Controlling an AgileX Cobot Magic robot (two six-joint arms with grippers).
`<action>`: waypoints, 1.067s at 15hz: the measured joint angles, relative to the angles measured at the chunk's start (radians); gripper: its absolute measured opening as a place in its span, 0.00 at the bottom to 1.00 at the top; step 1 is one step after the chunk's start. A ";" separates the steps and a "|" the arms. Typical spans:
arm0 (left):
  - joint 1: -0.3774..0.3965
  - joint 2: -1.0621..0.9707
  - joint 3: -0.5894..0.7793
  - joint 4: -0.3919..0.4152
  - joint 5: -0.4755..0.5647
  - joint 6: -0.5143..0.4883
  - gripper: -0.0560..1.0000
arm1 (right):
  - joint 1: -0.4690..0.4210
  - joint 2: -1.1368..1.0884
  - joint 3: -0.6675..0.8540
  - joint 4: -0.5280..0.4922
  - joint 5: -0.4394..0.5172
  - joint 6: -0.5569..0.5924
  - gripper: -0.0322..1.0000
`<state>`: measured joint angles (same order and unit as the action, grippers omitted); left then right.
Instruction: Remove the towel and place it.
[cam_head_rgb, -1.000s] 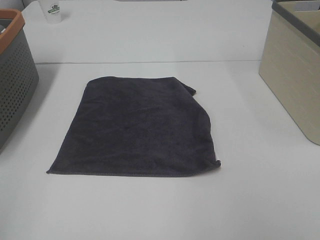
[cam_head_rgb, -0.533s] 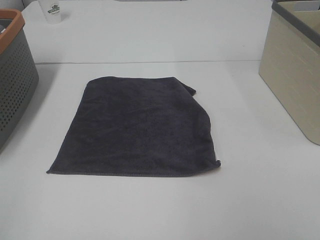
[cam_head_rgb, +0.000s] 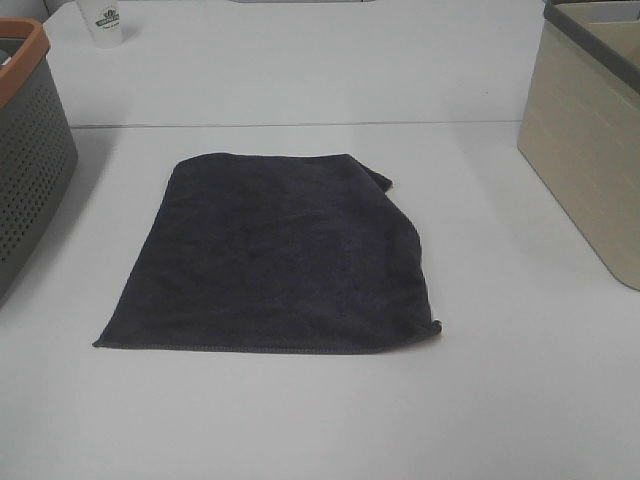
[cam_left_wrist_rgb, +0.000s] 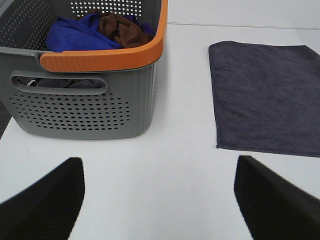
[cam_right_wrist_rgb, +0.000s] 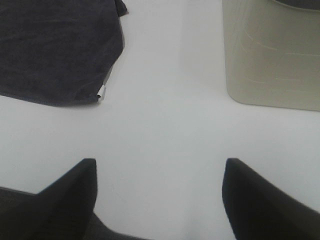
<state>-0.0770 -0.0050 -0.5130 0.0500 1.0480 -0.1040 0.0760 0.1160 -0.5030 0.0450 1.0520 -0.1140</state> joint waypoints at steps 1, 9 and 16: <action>0.000 0.000 0.000 0.000 0.000 0.001 0.77 | 0.000 -0.038 0.000 0.000 0.000 0.000 0.71; 0.000 0.000 0.000 0.000 0.000 0.008 0.77 | 0.000 -0.120 0.000 0.003 0.000 0.000 0.71; 0.000 0.000 0.000 0.000 0.000 0.011 0.77 | 0.000 -0.120 0.000 0.003 0.000 0.000 0.71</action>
<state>-0.0770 -0.0050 -0.5130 0.0500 1.0480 -0.0930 0.0760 -0.0040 -0.5030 0.0480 1.0520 -0.1140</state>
